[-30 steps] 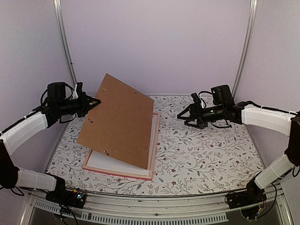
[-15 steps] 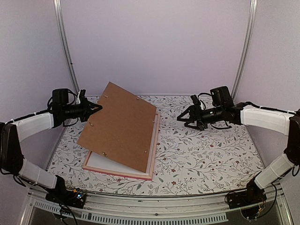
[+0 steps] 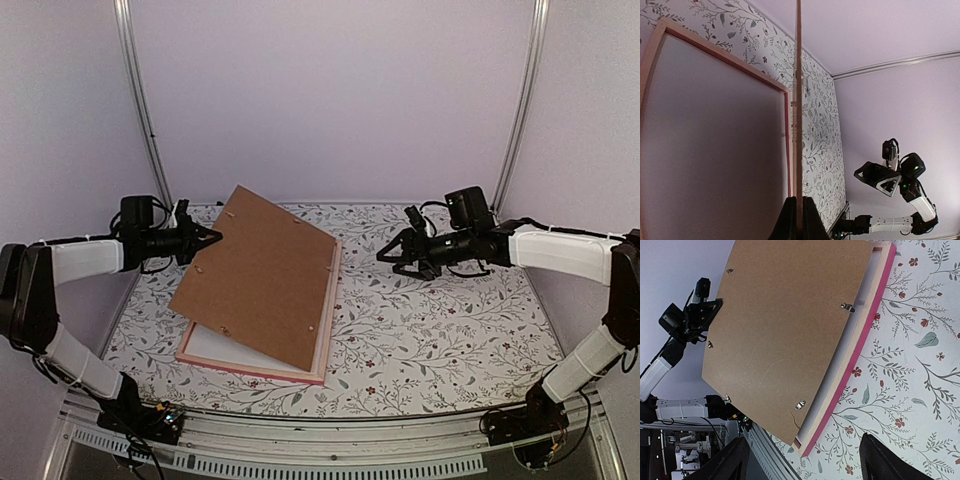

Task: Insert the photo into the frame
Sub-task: Move the frame body to the center of the board.

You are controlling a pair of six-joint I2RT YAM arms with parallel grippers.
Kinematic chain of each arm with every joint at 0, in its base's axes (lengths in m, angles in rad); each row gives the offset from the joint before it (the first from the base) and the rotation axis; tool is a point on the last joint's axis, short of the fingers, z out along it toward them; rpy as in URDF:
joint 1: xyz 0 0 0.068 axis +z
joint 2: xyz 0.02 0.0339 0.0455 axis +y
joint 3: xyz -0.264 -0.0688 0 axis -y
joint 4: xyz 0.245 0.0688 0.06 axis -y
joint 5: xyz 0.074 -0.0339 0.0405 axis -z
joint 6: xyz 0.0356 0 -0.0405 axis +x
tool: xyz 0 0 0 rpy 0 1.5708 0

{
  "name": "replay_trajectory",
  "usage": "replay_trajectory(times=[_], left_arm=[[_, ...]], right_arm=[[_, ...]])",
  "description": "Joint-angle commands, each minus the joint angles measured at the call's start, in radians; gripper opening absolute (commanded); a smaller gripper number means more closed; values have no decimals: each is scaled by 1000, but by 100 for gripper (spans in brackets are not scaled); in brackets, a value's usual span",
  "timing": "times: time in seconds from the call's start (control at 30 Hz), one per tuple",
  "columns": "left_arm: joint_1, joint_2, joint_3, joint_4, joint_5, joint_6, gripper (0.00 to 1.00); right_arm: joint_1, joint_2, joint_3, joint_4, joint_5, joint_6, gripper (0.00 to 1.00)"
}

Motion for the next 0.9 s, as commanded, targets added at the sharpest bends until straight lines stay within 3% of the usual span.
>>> replay_trajectory(times=[0.0,0.87], left_arm=[[15,4,-1,74,44,-2,0],[16,34,-67,145,39,-41,0]], right_arm=[[-5,17,-17,-3,15,-14,79],[-4,16,-44,2,27,-17,79]])
